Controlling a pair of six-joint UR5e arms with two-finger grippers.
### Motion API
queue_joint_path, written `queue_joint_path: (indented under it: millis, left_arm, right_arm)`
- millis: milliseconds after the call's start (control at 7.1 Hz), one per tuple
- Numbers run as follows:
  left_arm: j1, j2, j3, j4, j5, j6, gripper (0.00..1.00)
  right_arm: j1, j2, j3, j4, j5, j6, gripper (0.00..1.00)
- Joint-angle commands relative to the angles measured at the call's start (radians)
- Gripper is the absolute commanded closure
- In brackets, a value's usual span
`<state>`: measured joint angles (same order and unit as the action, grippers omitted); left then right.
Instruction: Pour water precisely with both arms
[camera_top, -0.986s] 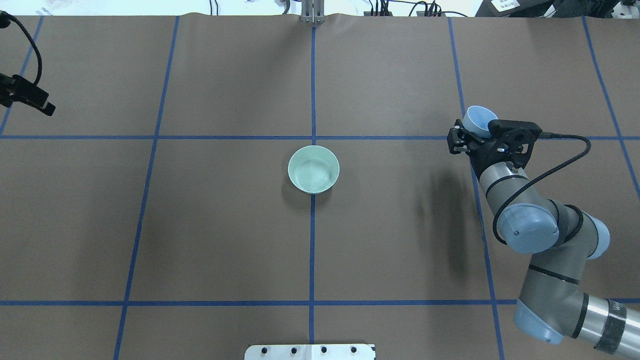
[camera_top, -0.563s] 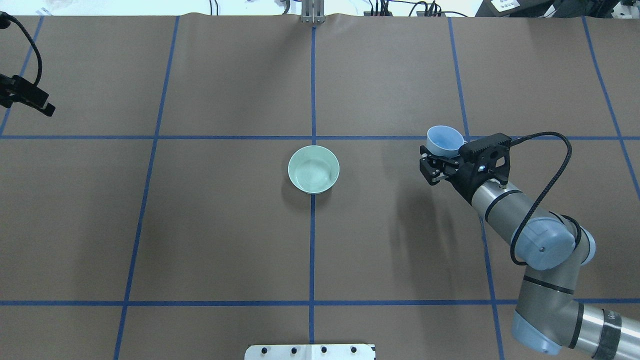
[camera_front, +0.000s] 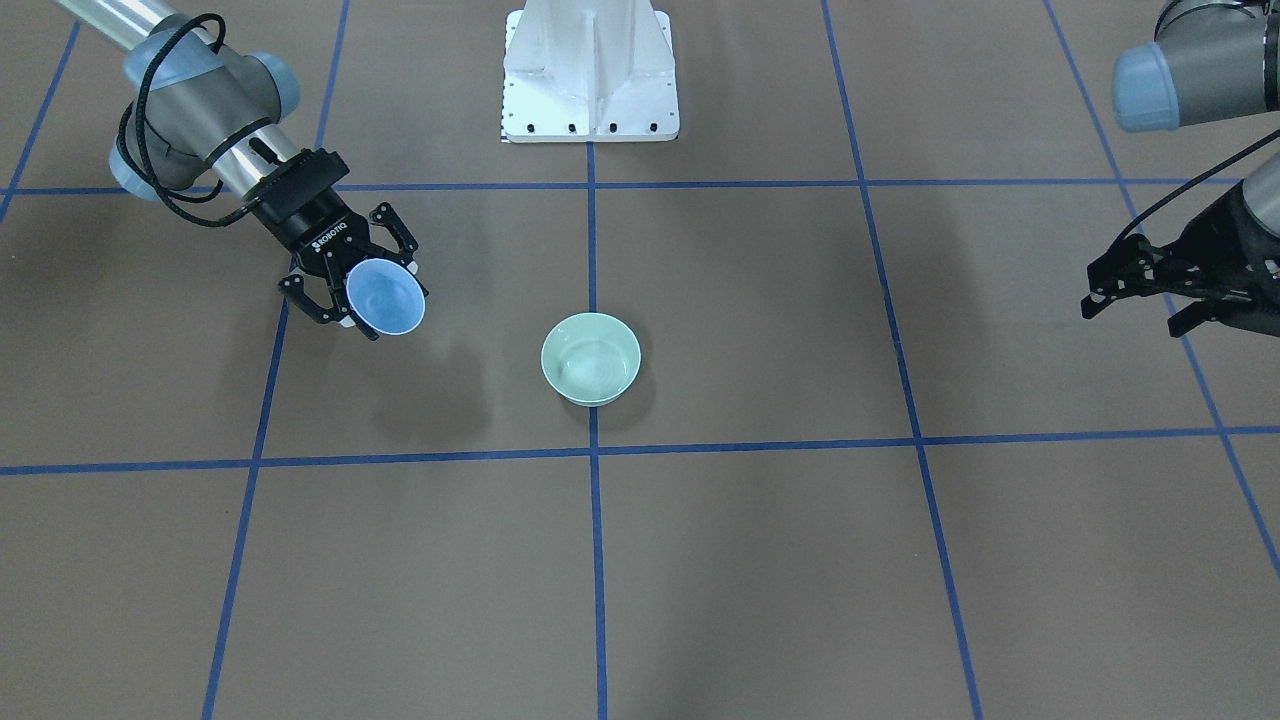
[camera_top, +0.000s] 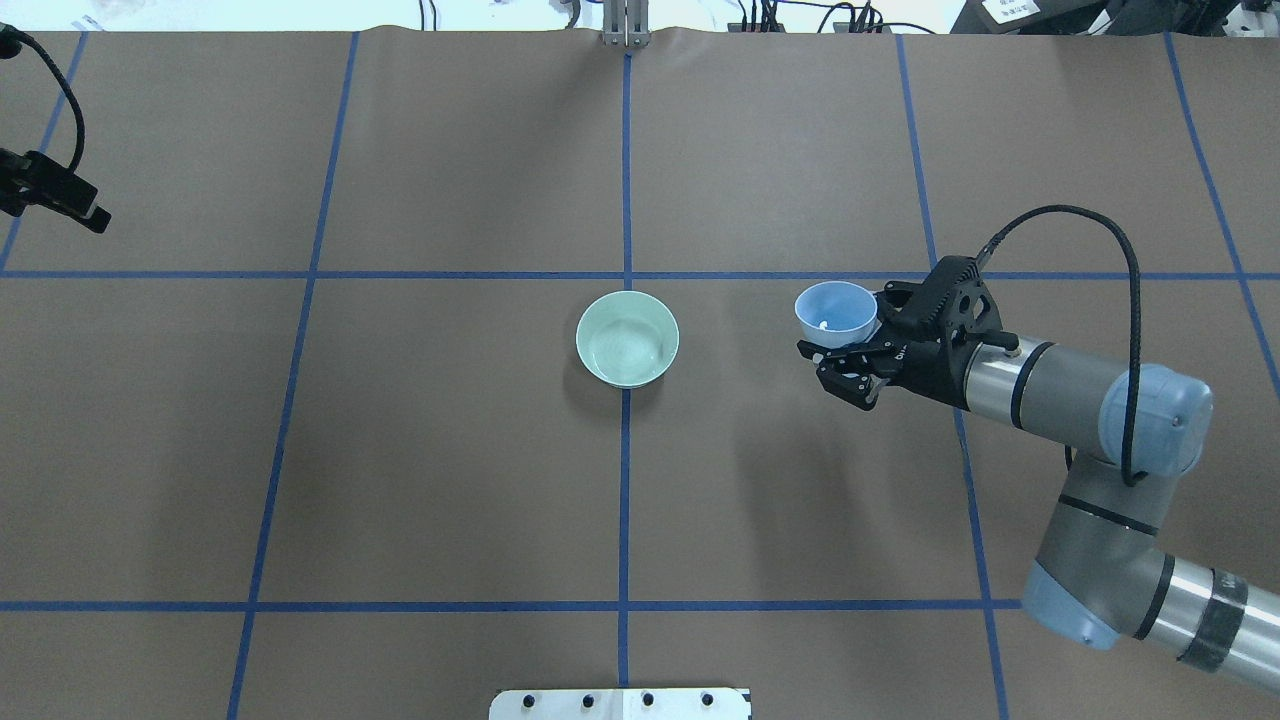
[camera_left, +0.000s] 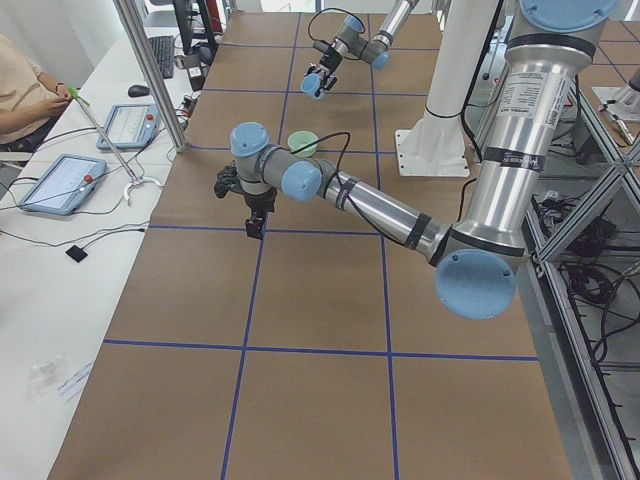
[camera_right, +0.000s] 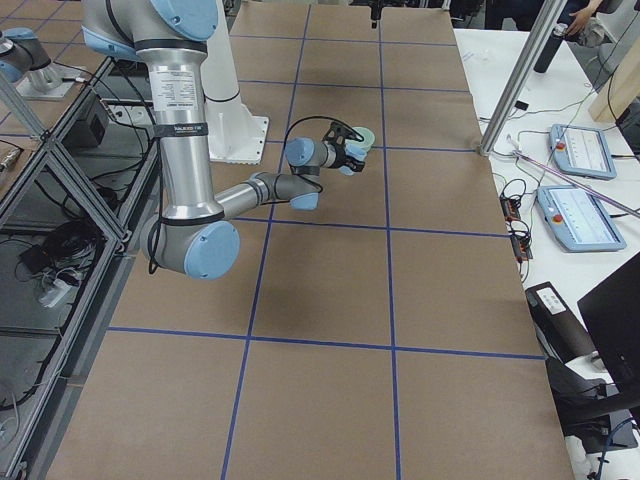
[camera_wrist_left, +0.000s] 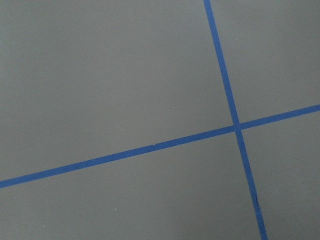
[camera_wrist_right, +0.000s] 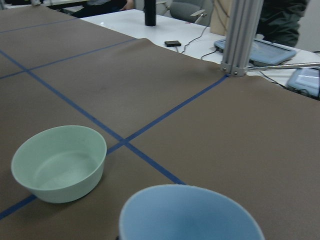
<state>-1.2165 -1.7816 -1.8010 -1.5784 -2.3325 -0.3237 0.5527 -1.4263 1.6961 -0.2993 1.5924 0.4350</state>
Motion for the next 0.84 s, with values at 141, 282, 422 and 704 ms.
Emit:
queue_joint_path:
  millis: [141, 282, 422, 704]
  left_arm:
    - [0.0, 0.001, -0.001, 0.0, 0.001, 0.0, 0.0]
    - [0.0, 0.001, 0.002, 0.001, -0.004, 0.0, 0.0]
    - [0.0, 0.001, 0.003, 0.001, -0.037, 0.002, 0.0]
    - [0.0, 0.001, 0.0, 0.001, -0.047, 0.0, 0.0]
  right_arm:
    - [0.044, 0.087, -0.007, -0.102, 0.184, -0.051, 1.0]
    - [0.044, 0.11, -0.004, -0.169, 0.207, -0.051, 1.0]
    - [0.044, 0.136, -0.003, -0.229, 0.216, -0.053, 1.0]
    - [0.041, 0.2, 0.008, -0.378, 0.218, -0.053, 1.0]
